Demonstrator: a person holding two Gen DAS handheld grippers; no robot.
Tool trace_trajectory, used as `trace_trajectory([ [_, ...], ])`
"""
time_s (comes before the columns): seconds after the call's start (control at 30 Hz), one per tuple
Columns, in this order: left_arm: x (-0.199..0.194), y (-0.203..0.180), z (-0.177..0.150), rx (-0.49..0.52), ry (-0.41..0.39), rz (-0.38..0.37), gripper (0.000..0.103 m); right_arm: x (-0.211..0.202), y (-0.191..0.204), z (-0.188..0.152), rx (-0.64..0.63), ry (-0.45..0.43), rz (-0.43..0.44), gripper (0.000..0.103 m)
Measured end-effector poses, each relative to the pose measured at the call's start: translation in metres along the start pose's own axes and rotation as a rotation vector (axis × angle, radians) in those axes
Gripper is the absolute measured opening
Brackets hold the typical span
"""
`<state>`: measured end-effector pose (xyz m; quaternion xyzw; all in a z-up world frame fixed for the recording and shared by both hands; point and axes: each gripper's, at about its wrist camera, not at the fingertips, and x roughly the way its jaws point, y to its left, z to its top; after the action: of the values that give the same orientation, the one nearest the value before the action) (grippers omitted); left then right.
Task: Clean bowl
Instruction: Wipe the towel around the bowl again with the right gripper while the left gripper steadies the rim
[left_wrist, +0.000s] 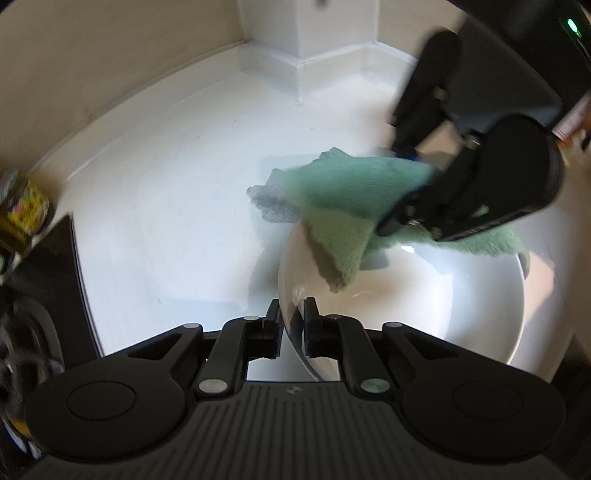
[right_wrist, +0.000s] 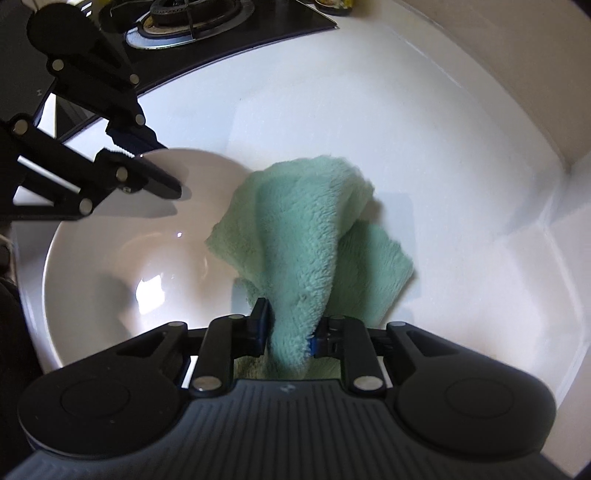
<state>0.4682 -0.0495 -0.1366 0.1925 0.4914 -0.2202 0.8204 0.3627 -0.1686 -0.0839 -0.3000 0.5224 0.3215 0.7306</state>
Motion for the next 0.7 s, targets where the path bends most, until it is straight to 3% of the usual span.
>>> trace_trajectory([
  [0.13,0.003,0.003,0.005,0.040,0.004,0.006,0.012,0.006,0.013,0.020,-0.159,-0.010,-0.062,0.023],
  [0.2,0.004,0.007,0.005,0.020,0.000,0.000,0.012,0.006,0.014,0.020,-0.178,-0.012,-0.064,0.023],
  [0.43,-0.001,0.006,-0.008,-0.150,0.026,0.004,0.012,0.004,-0.007,0.004,0.016,-0.063,0.002,0.018],
  [0.63,-0.002,0.004,-0.013,-0.143,0.007,-0.005,0.011,0.001,-0.007,-0.018,0.133,-0.072,0.029,0.017],
  [0.7,0.000,0.006,-0.011,-0.113,0.003,-0.016,0.010,-0.003,-0.004,-0.023,0.120,-0.055,0.041,0.017],
])
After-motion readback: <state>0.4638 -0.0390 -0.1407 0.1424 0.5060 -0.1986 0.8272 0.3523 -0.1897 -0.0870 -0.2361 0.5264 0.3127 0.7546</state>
